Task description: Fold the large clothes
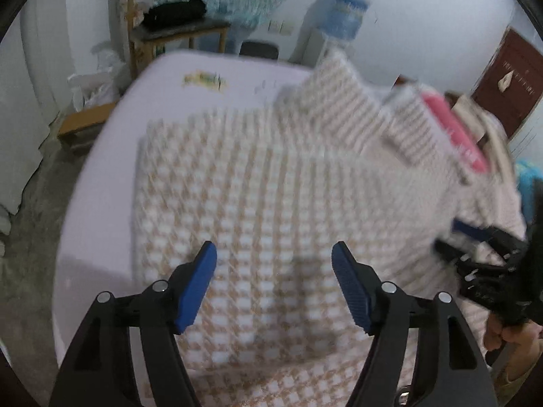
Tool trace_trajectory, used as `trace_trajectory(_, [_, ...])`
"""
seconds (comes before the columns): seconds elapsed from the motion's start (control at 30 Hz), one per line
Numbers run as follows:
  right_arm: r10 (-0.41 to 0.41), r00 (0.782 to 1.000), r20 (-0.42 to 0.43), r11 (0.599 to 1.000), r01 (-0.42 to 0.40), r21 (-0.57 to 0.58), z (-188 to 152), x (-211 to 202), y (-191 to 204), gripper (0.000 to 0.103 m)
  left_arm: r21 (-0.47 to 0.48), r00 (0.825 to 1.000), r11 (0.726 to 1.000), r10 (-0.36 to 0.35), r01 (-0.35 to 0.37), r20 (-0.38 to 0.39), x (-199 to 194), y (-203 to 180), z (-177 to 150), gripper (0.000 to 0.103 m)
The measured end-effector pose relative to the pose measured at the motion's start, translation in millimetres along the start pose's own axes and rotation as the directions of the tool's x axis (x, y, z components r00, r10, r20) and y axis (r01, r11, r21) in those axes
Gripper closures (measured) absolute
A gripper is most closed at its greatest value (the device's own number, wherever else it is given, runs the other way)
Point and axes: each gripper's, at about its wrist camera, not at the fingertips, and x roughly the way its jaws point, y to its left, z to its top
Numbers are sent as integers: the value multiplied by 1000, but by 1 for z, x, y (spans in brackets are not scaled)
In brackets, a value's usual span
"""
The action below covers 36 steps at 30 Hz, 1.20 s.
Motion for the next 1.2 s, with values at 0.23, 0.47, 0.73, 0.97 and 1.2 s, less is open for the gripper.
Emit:
trace_trajectory(0.23, [2,1000,30,1000,-2,10,-12,-36,3,40,90,997,996,6,-13,76,-24,-19,-13,30])
trace_trajectory(0.47, [-4,1000,-7,998,4,65,-24,-34,-1,38,161,995,982,88,-95,51,1,-33,-32,26])
trace_trajectory(0.73, [-76,997,8,996,75,44,-36,-33,-7,34,152,993,983,97,-106,67,4,-36,-36,16])
trace_trajectory(0.97, [-73,997,-11,989,74,126,-38,-25,-22,14,172,992,980,90,-104,86,9,-41,-37,6])
trace_trajectory(1.2, [-22,1000,-1,989,22,146,-40,-28,-28,8,170,993,980,87,-101,85,9,-40,-37,6])
